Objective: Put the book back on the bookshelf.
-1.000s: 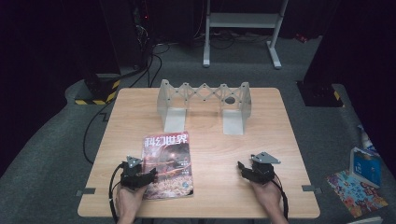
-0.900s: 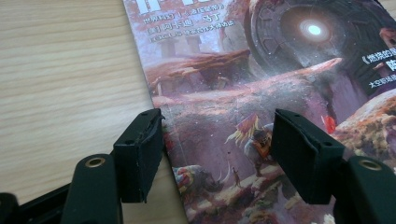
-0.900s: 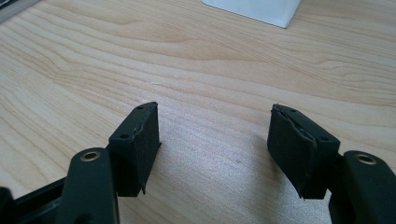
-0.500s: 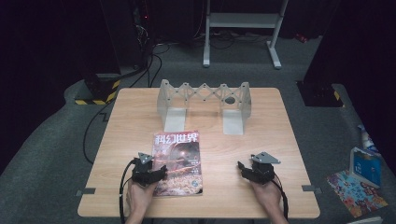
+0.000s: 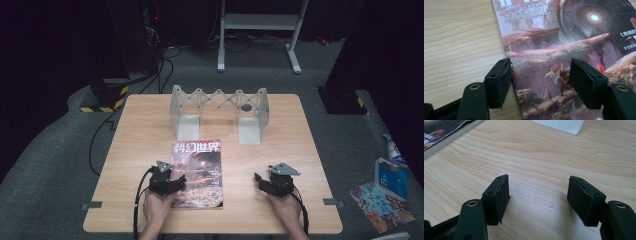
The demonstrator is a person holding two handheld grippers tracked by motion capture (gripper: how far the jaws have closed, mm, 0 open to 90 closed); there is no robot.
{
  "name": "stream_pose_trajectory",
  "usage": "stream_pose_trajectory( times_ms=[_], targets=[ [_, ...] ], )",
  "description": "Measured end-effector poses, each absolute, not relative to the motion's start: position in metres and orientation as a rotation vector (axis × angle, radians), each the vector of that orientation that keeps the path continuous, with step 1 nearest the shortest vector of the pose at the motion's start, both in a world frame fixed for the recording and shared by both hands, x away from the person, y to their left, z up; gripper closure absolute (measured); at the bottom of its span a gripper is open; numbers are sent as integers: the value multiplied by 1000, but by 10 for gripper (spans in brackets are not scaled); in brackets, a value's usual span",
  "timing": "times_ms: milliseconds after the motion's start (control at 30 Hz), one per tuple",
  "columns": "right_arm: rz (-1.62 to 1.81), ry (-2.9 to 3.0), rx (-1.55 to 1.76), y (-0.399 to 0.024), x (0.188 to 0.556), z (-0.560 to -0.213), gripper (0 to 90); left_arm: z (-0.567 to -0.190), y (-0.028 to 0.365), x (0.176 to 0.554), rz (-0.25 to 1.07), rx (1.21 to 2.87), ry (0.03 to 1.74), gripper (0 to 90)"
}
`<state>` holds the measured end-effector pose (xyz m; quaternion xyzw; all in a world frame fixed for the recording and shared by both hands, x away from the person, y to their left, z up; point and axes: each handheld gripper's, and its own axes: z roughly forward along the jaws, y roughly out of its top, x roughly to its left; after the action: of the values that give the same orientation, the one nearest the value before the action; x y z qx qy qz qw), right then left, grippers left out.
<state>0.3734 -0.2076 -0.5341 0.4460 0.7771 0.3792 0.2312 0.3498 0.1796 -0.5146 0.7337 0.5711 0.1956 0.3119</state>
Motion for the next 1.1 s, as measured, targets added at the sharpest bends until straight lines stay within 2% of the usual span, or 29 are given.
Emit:
stream_pose_trajectory(
  times_ms=[633, 1100],
  targets=[
    [1042, 2136, 1227, -208, 373, -534, 340, -517, 160, 355, 502, 1913, 1489, 333],
    [1042, 2137, 1226, -208, 373, -534, 341, -517, 140, 356, 476, 1954, 1426, 330]
  ],
)
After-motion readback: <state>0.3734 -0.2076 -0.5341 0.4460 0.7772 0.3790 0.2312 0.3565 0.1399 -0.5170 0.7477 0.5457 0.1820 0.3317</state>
